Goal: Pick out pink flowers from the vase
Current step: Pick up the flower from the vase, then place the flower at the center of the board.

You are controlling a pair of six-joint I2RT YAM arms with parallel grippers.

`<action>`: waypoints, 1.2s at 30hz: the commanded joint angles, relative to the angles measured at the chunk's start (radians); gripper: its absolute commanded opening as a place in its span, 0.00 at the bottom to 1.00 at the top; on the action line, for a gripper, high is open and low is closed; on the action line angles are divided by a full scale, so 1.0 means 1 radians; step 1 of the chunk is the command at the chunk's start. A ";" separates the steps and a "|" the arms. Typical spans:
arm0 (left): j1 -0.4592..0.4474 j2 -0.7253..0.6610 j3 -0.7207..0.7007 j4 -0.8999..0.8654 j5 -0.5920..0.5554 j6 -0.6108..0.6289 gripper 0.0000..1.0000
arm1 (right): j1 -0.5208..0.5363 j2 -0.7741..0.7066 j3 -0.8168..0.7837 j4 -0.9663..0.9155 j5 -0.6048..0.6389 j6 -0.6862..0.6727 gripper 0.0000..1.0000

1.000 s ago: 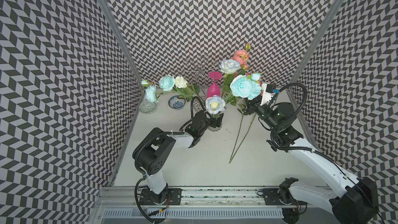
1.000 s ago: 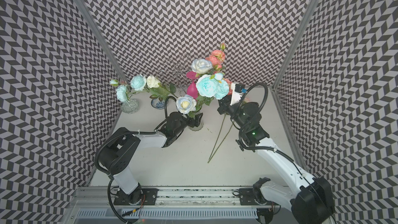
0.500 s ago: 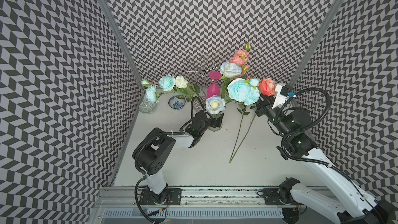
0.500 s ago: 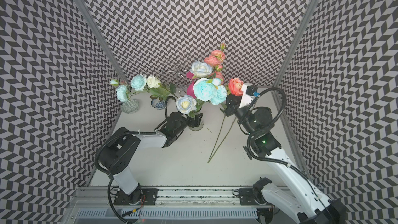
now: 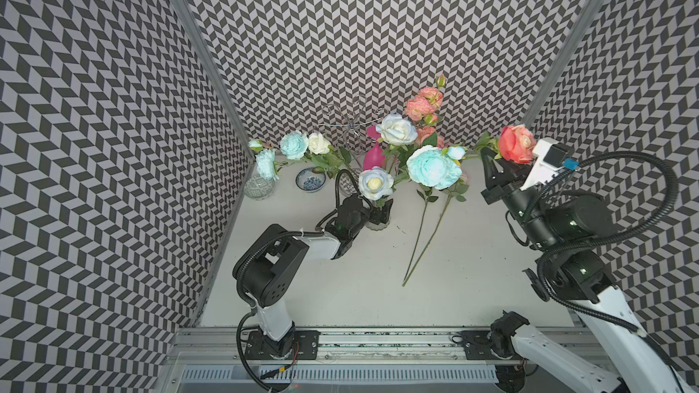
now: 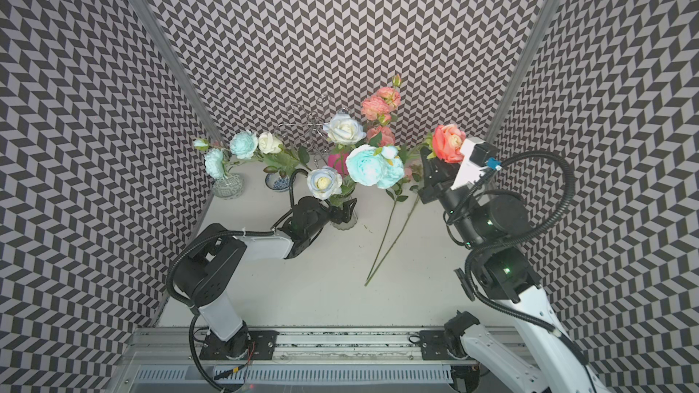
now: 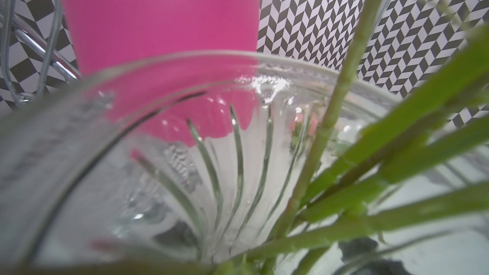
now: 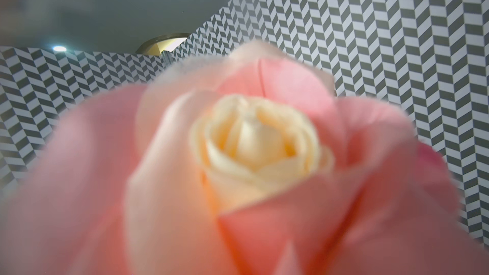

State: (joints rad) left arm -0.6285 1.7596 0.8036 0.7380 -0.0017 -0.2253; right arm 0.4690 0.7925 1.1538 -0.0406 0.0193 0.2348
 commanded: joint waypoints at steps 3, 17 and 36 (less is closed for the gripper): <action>-0.011 0.030 -0.007 -0.118 0.032 -0.036 0.92 | 0.004 -0.021 0.110 -0.135 0.055 -0.018 0.00; -0.011 0.038 -0.003 -0.129 0.035 -0.033 0.92 | 0.004 -0.003 0.407 -0.413 0.253 -0.069 0.00; -0.014 0.037 -0.005 -0.125 0.038 -0.035 0.93 | -0.192 0.276 0.422 -0.734 0.136 0.107 0.00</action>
State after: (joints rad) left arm -0.6285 1.7596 0.8062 0.7315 0.0029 -0.2253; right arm 0.3733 1.0801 1.5944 -0.7872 0.3153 0.2890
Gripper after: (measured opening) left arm 0.926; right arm 0.049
